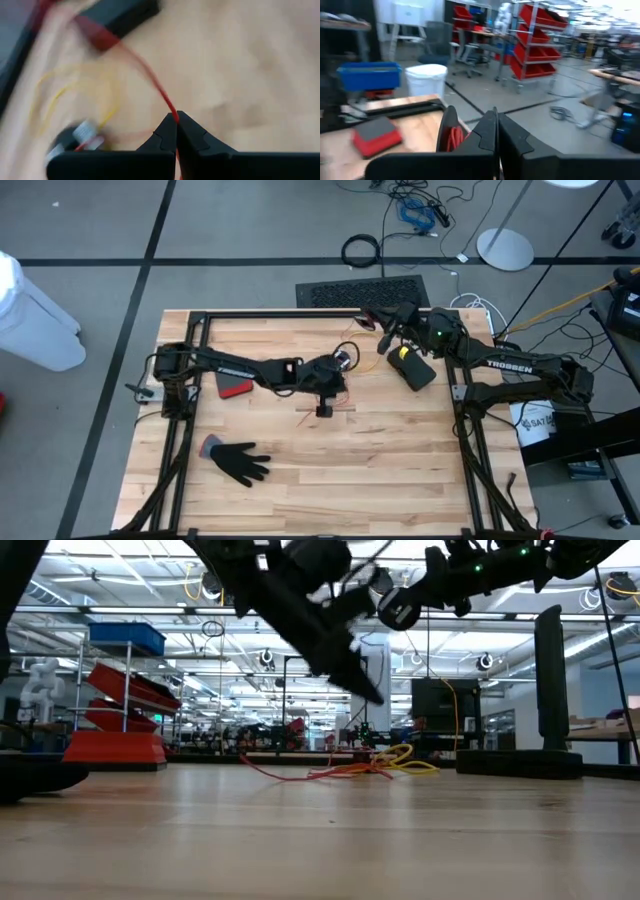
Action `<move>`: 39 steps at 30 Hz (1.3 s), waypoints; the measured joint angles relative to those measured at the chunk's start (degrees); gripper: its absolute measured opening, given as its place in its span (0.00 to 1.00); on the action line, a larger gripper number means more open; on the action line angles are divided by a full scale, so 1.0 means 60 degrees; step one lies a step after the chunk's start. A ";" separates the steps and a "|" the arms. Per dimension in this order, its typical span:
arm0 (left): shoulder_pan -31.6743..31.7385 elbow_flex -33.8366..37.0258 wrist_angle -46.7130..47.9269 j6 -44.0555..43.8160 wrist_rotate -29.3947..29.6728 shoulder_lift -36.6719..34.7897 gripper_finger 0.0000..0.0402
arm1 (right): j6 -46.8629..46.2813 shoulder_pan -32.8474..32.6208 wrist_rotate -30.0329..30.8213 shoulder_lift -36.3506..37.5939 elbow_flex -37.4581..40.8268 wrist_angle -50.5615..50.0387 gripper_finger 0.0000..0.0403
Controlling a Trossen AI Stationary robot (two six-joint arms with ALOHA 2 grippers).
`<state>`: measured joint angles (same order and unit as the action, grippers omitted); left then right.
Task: Coil cords
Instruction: Uncoil the red wire from the spool
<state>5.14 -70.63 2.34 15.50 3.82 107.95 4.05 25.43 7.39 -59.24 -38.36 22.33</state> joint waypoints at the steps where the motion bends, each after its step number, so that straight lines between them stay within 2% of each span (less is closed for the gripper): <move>1: 0.0163 0.0000 0.0180 0.0001 0.0364 0.0041 0.00 | -0.0058 0.0000 -0.0231 0.0000 0.0000 0.0004 0.00; 4: 0.0639 0.0004 0.0716 -0.0003 0.1391 0.0054 0.00 | -0.0105 -0.0004 -0.0900 0.0000 -0.0002 -0.0046 0.00; 6: 0.0965 0.0000 0.1084 -0.0012 0.1740 0.0054 0.00 | -0.0105 -0.0004 -0.1256 0.0000 -0.0001 -0.0116 0.00; 13: 0.2035 0.0110 0.1995 -0.0618 0.2072 0.0054 0.02 | 0.0118 -0.0004 -0.1259 0.0000 -0.0002 -0.0838 0.00; 16: 0.2275 0.0362 0.2068 -0.0683 0.2031 0.0046 0.11 | 0.0193 -0.0006 -0.1259 0.0000 -0.0002 -0.0967 0.00; 23: 0.2237 0.0597 0.2027 -0.0706 0.1605 -0.0002 0.50 | 0.0753 0.0022 -0.0754 0.0368 -0.0002 -0.1484 0.00; 27: 0.1995 0.0605 0.1872 -0.0713 0.1239 -0.0281 0.65 | 0.1082 0.0022 -0.0230 0.0651 -0.0002 -0.1932 0.00; 33: 0.1635 0.0608 0.1486 -0.0694 0.1150 -0.0948 0.70 | 0.1181 0.0022 -0.0214 0.0945 -0.0002 -0.2190 0.00; 35: 0.1467 0.0608 0.0860 -0.0551 0.1096 -0.1226 0.70 | 0.1049 0.0022 -0.0353 0.0947 -0.0002 -0.2279 0.00; 39: 0.1144 0.0608 -0.1377 -0.0518 0.0785 -0.1447 0.70 | 0.0739 0.0019 -0.1082 0.0947 -0.0002 -0.2266 0.00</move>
<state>12.01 -66.98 -5.92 12.40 8.53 99.26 8.49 25.54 0.90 -53.56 -38.37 8.73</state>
